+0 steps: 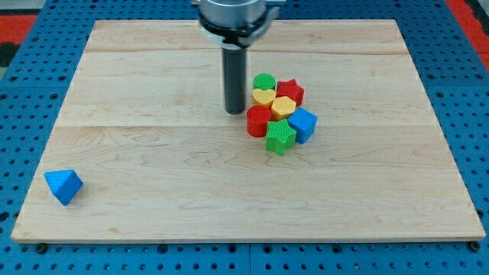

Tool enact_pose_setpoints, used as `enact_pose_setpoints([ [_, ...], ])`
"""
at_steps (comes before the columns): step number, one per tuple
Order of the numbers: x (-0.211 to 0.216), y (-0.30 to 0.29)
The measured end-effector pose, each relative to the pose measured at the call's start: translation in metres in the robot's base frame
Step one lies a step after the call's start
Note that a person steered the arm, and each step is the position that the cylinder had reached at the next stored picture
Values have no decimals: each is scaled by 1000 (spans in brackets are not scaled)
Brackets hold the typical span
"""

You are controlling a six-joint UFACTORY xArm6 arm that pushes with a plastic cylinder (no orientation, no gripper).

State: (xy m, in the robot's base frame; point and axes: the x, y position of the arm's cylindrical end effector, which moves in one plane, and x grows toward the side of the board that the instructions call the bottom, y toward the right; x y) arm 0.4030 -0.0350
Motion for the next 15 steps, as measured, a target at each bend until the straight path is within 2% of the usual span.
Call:
enact_pose_setpoints([
  [1,-20,-51],
  [4,-21,-98],
  [5,-5,-84],
  [6,29,-87],
  [8,98,-36],
  [11,178,-31],
  [12,197,-30],
  [13,198,-44],
  [15,198,-96],
])
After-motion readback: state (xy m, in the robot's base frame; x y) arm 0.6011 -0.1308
